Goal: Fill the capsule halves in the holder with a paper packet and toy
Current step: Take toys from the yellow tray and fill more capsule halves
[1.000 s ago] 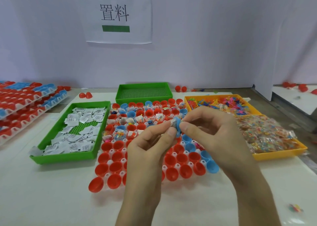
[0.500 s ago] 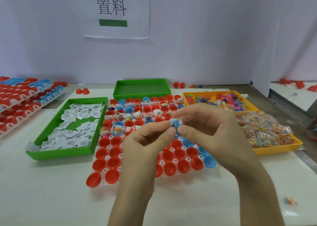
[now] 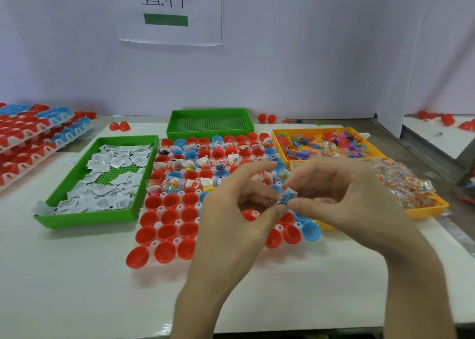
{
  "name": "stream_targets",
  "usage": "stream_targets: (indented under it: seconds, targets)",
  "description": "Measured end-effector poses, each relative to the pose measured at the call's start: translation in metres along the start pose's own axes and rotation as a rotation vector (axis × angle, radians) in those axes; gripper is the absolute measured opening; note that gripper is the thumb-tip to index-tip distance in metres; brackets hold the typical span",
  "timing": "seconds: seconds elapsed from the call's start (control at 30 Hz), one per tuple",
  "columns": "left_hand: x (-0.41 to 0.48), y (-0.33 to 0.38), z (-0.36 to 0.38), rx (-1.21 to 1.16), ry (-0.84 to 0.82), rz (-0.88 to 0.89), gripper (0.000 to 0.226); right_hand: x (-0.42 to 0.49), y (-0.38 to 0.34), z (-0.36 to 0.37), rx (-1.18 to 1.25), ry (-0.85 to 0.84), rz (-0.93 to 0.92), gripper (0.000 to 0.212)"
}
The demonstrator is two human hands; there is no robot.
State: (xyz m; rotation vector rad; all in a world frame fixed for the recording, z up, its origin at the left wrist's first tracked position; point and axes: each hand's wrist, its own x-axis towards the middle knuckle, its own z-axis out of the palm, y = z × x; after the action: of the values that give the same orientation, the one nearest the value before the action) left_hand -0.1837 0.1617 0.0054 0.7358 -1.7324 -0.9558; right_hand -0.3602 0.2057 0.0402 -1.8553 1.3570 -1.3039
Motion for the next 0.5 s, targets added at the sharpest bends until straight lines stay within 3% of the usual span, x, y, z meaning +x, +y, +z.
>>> stream_targets:
  seconds: [0.23, 0.5]
  targets:
    - [-0.004, -0.021, 0.028, 0.605, -0.214, 0.04, 0.088, -0.029, 0.028, -0.016, -0.37, 0.23, 0.05, 0.038]
    - [-0.01, -0.039, 0.053, 0.749, -0.328, 0.058, 0.094, -0.045, 0.053, 0.002, -0.476, 0.21, 0.089, 0.048]
